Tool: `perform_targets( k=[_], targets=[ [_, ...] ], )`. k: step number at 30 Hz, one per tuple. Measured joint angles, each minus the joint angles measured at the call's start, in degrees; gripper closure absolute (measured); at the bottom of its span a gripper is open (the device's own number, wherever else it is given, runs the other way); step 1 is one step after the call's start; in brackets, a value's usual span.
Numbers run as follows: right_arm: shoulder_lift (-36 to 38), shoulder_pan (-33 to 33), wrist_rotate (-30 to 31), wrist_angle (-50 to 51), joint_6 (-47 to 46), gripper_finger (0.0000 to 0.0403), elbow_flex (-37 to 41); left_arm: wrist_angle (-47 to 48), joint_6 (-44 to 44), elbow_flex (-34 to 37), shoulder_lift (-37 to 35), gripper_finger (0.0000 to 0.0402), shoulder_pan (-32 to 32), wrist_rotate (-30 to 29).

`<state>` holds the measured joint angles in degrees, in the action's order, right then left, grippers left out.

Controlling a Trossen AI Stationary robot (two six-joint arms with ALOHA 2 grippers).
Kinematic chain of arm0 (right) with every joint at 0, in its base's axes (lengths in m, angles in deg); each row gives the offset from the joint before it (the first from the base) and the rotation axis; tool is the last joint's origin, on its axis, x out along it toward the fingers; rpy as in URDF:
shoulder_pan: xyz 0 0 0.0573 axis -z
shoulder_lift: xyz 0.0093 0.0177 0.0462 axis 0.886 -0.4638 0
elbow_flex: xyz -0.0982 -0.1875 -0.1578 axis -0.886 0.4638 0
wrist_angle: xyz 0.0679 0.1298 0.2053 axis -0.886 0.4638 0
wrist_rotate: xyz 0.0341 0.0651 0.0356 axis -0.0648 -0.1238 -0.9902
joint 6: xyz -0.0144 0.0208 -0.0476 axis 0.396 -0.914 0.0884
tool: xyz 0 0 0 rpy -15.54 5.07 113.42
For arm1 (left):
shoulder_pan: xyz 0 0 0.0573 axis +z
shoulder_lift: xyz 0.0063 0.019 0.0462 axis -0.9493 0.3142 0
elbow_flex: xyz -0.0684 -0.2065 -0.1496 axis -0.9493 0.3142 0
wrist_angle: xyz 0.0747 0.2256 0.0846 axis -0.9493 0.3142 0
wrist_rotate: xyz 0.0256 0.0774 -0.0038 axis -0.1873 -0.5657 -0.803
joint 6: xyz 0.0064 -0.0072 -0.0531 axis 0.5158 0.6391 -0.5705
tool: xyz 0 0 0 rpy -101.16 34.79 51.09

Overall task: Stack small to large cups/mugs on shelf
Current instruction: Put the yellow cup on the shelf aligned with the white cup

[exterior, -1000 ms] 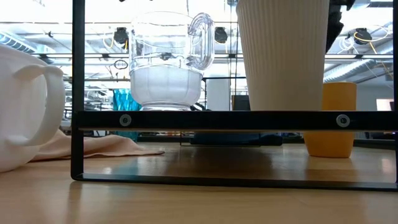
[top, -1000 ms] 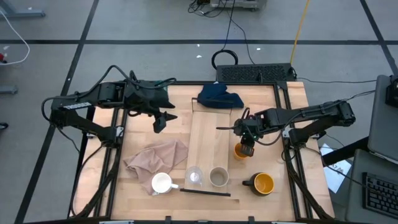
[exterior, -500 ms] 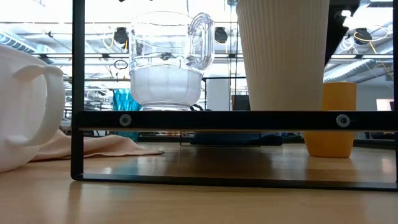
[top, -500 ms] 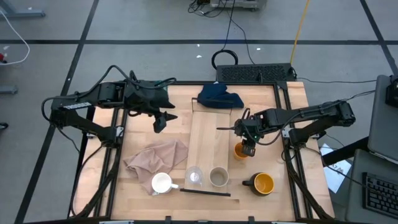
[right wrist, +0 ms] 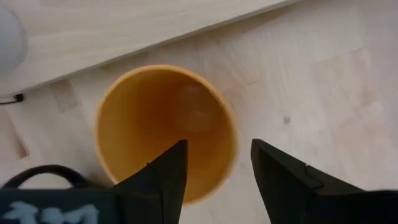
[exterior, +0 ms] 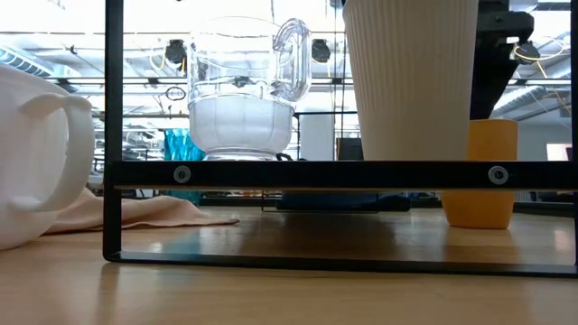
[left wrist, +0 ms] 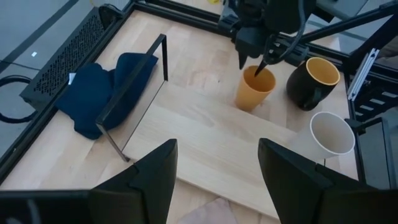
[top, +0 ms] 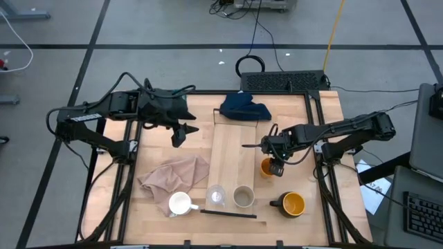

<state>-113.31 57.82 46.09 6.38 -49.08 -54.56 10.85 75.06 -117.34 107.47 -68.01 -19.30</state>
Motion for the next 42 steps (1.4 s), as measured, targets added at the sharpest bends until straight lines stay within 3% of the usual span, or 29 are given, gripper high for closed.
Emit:
perform_targets(
  k=[10,18,33,42],
  targets=[
    [0.0,0.0,-0.1,-1.4,-1.6,0.0275,0.3,0.0,0.0,0.0,0.0,0.0178,-0.1,0.5],
    [0.0,0.0,-1.6,-1.6,-1.7,0.0392,0.3,0.0,-0.3,0.0,0.0,0.0178,-0.1,1.0],
    [0.0,0.0,-1.6,1.7,-3.3,0.0402,0.0,0.0,-0.5,0.0,0.0,0.0178,-0.1,1.1],
    [2.6,0.7,1.6,9.0,-2.4,0.0402,-7.0,0.0,0.0,0.0,0.0,0.0178,-0.1,1.1]
  ],
)
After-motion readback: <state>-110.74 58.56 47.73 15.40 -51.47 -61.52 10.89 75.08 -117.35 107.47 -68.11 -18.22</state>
